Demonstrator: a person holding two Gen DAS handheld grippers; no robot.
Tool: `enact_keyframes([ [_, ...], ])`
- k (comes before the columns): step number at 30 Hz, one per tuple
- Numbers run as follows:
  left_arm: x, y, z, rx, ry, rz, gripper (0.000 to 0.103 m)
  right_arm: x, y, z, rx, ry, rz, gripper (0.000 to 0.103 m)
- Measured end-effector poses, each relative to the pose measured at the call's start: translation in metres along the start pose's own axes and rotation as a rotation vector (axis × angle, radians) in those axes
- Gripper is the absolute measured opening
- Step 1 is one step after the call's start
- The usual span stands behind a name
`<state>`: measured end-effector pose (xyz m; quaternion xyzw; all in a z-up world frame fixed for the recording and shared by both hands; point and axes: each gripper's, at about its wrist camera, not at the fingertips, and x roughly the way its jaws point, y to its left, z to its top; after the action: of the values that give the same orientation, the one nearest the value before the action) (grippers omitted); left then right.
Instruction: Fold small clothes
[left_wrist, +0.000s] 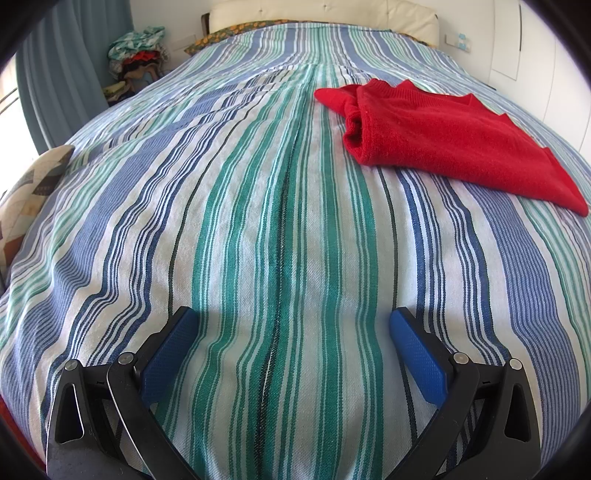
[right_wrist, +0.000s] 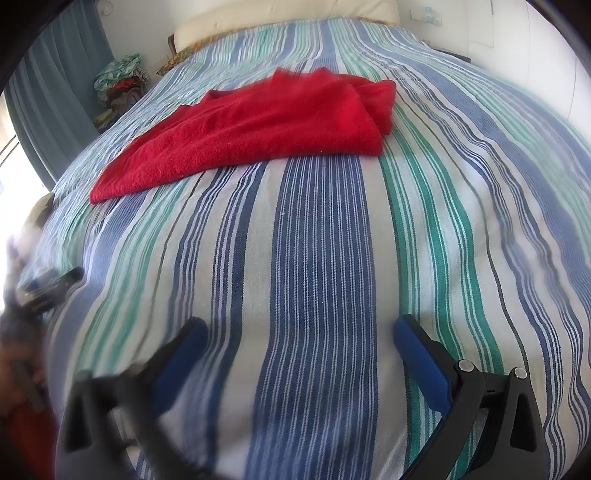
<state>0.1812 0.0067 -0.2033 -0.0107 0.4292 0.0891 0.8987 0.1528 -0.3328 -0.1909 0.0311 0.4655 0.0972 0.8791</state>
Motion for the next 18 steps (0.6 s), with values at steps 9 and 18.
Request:
enact_keyframes([
  [9,0.0,0.0,0.0,0.0,-0.001,0.0,0.103,-0.009,-0.003,0.009,0.02,0.027,0.018,0.1],
  [18,-0.002,0.0,0.0,0.004,-0.003,0.01,0.103,-0.039,-0.043,0.122,-0.015,-0.13,0.068,0.078],
])
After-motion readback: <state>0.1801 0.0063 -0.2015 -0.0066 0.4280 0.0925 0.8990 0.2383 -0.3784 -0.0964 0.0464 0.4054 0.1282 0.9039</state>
